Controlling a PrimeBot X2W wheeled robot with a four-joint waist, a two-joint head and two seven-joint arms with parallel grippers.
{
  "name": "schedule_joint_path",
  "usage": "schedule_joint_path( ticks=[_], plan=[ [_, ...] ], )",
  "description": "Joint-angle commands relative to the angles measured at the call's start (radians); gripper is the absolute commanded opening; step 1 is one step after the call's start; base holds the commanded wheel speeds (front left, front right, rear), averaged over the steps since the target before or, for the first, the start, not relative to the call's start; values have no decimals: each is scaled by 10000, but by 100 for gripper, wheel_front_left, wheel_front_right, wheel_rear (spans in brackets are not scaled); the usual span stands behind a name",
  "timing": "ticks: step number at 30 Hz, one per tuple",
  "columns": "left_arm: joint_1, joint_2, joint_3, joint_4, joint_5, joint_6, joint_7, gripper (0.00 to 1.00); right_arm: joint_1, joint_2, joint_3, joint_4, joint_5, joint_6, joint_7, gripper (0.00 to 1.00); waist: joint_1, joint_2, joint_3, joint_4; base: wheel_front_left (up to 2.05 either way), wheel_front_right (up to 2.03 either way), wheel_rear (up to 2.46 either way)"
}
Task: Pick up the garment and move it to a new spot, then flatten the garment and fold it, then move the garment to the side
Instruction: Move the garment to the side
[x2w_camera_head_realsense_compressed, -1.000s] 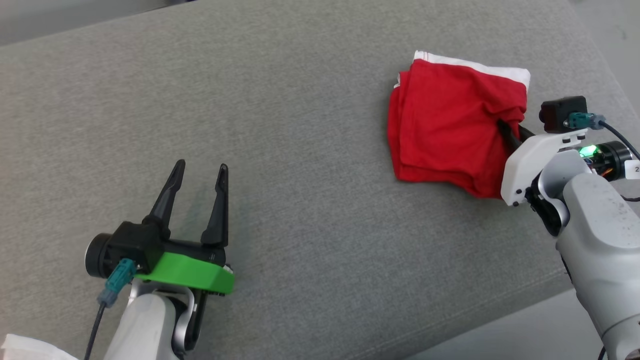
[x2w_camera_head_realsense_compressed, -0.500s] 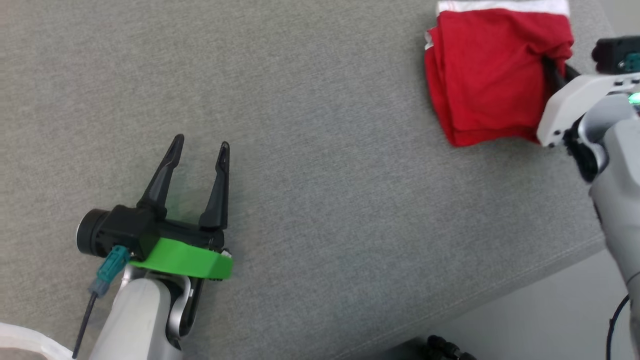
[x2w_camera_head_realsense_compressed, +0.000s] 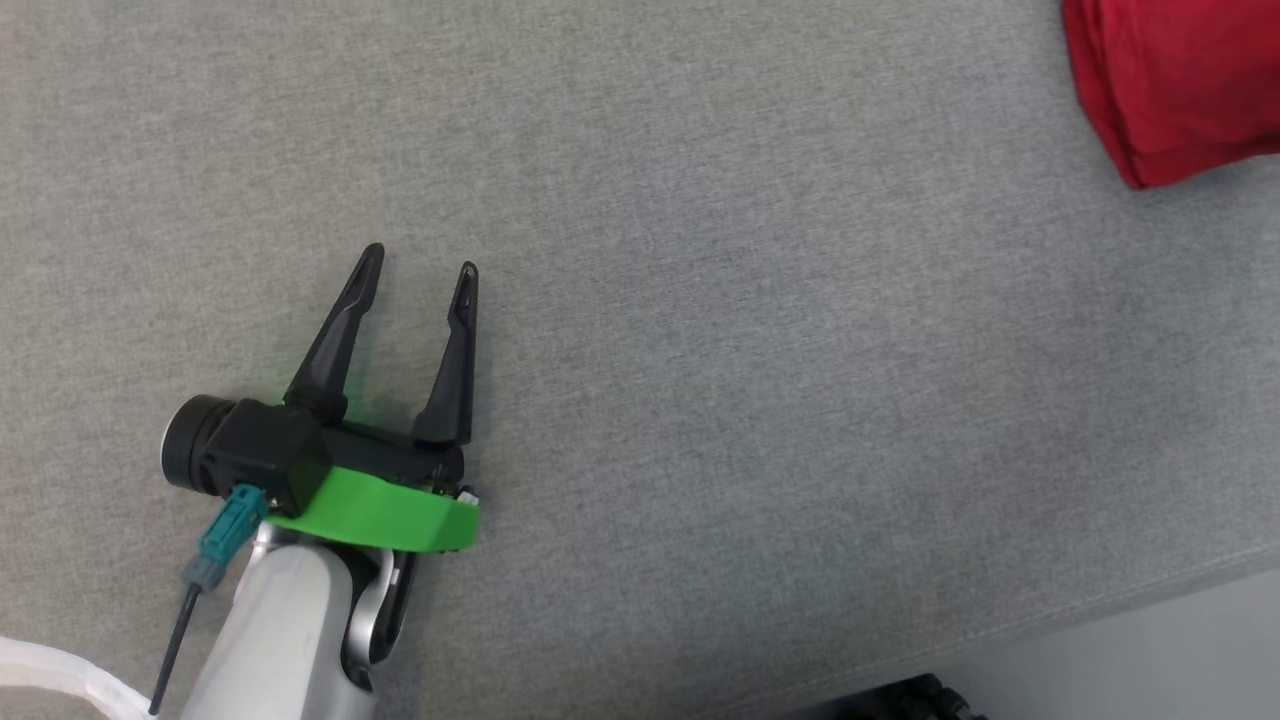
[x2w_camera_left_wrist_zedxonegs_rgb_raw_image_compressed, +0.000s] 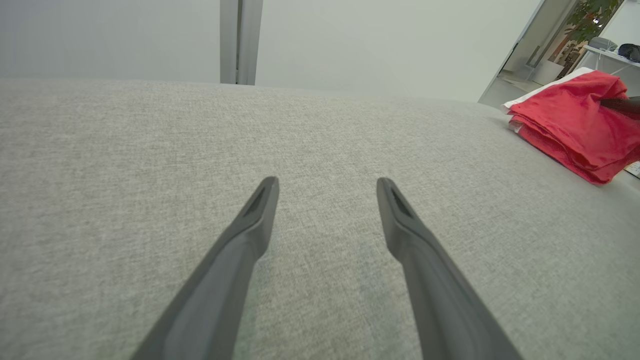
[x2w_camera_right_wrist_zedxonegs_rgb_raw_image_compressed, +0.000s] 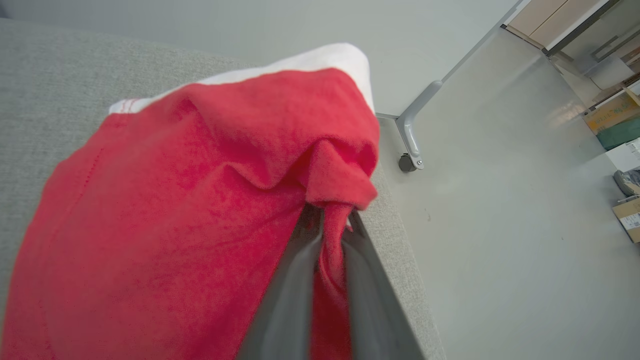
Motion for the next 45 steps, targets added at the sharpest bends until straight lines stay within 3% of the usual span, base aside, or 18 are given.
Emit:
schedule_joint_path(
  ticks=[1, 2, 3, 4, 15, 26, 33, 45],
  plan=[
    [-181, 61, 29, -39, 60, 48, -38, 100, -137, -106, -77, 135, -125, -15, -54, 5, 0, -1, 243, 276, 0, 0, 0],
    [-178, 66, 21, -44, 57, 53, -45, 100, -202, -170, -203, 224, -234, -15, -148, 8, 0, -1, 257, 303, 0, 0, 0],
    [-175, 67, 16, -47, 49, 49, -52, 100, -246, -212, -301, 292, -347, -15, -232, 38, 0, -1, 260, 324, 0, 0, 0],
    [-172, 65, 9, -40, 37, 53, -59, 100, -281, -243, -393, 389, -516, -15, -327, 100, 0, -1, 255, 345, 0, 0, 0],
    [16, -51, -59, 178, -99, 95, -104, 100, 2, 439, -1127, 613, -1680, -15, -1429, 100, 0, -1, -444, 193, 0, 0, 0],
    [82, -44, 533, 842, -313, 70, -180, 100, 440, 1849, 38, -249, -1436, -15, -1853, 100, 0, -1, -1998, 264, 0, 0, 0],
    [597, -382, 1657, 1156, -603, 48, -164, 100, 1891, 2869, 483, -2209, -932, -15, -1854, 100, 0, -1, -3076, 383, 0, 0, 0],
    [2237, -895, 2755, 1511, -291, -52, -166, 100, 6109, 4034, -509, -4998, -1011, -15, -1846, 100, 0, -1, -4547, 966, 0, 0, 0]
  ],
)
